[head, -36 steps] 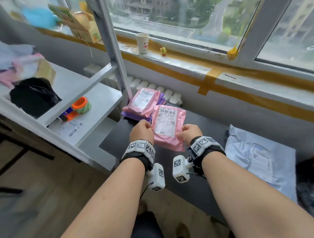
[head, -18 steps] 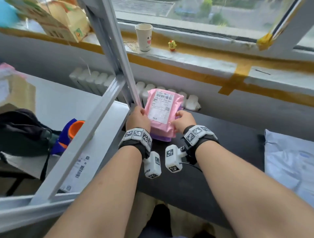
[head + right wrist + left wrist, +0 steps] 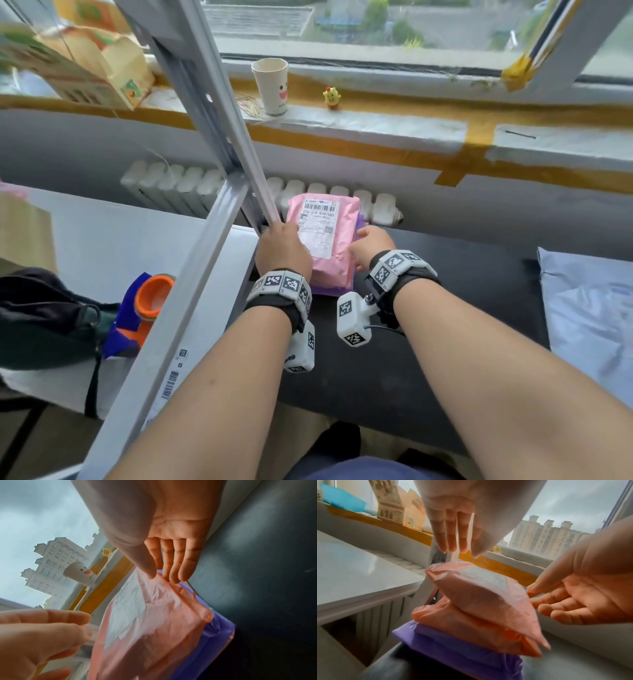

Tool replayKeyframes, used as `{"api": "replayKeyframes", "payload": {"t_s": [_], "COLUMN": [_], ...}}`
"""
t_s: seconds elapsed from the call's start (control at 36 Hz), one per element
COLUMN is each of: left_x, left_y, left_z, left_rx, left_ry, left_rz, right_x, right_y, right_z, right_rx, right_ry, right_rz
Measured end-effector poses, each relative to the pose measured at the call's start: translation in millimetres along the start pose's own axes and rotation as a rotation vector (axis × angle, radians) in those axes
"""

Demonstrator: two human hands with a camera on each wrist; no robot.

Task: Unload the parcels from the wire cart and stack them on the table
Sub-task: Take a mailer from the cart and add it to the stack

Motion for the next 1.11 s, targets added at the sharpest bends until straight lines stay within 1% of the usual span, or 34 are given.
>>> {"api": "replayKeyframes", "payload": {"t_s": [0.19, 0.33, 0.42, 0.5, 0.64, 0.75, 0.97, 1.11], "left_x": [-49.9, -114.4, -163.5, -216.5, -306.6, -377.0, -515.1, -586.2], "left_y": [-7.4, -6.2, 3.2, 22.5, 70.7, 117.3, 237.7, 311.1], "left_z": [1.5, -15.7, -30.6, -45.6, -73.0, -97.6, -165.9, -198.2], "left_rx": [-0.02, 0.076, 0.128, 0.197, 0.302, 0.355, 0.458, 0.506], "left_ry": [0.011, 0.06, 0.037, 0.068, 0.078, 0.077, 0.118, 0.126], "left_rz": [-0.132, -0.259, -0.357, -0.449, -0.576, -0.642, -0.803, -0.917], "right_x": [-20.8, -61.1, -98.0, -139.7, -222.9, -297.0, -448.1, -532.3], "right_y": [4.8, 13.8, 26.6, 42.8, 67.3, 92.7, 146.3, 179.3], "right_z": [55.7, 116.1, 156.1, 194.4, 254.4, 302.9, 402.2, 448.2], "right_rx": [-0.107, -0.204, -0.276, -0.338, -0.422, -0.495, -0.573, -0.574], "right_ry": [-0.041, -0.071, -0.09, -0.114, -0.137, -0.184, -0.186, -0.149], "right_rz": [-0.023, -0.06, -0.104, -0.156, -0.235, -0.307, -0.41, -0.499]}}
Point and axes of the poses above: each hand's wrist, its own y-axis away from the middle knuckle, its own z-axis out of the back of the hand, x = y × z, the point moved 6 cm from there along -y, towards the middle knuckle, and after that the axes turned 11 degrees about -z, right-handed, at the moved point
